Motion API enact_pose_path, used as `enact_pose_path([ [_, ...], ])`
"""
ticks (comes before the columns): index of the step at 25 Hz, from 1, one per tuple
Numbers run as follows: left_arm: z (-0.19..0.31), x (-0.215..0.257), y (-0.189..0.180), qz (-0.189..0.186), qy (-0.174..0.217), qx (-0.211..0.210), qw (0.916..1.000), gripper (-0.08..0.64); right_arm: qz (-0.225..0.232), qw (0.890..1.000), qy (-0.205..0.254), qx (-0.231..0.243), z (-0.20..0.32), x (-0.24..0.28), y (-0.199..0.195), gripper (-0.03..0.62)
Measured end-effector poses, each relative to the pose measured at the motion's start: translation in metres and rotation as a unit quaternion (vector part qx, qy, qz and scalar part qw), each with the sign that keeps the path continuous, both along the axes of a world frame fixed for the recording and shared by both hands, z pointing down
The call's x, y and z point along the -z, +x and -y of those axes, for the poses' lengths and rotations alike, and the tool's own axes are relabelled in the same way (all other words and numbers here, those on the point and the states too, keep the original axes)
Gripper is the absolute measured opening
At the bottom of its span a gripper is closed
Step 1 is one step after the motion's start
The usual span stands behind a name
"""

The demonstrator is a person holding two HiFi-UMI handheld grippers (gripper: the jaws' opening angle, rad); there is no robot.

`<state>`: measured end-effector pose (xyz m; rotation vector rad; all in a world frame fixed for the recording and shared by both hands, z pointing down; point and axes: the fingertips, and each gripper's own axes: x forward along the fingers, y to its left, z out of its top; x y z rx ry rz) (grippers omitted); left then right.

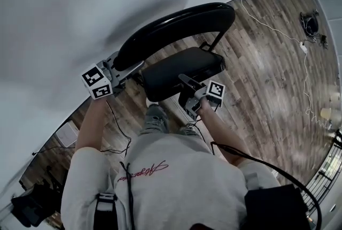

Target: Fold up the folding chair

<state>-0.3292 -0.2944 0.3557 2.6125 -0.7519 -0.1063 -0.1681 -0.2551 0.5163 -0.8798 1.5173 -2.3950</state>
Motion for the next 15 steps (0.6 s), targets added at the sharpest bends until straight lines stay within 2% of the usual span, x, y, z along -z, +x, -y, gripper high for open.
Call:
enact_pose_path([
  [4,0.014,-0.006,-0.018,0.006,0.002,0.022,0.9997,0.118,-0.014,0.999,-0.023,0.017,0.019,0.004,-0.017,0.149],
  [8,0.025,-0.012,-0.031,-0.007,-0.017,0.062,0.9979,0.118,-0.032,0.999,-0.032,0.029,0.037,0.006,-0.024,0.147],
  [11,0.036,-0.018,-0.044,-0.003,-0.022,0.091,0.9956,0.118,-0.044,0.998,-0.042,0.027,0.050,0.005,-0.035,0.149],
  [15,0.044,-0.021,-0.056,0.001,-0.027,0.101,0.9945,0.111,-0.046,0.997,-0.064,0.028,0.058,0.003,-0.049,0.149],
])
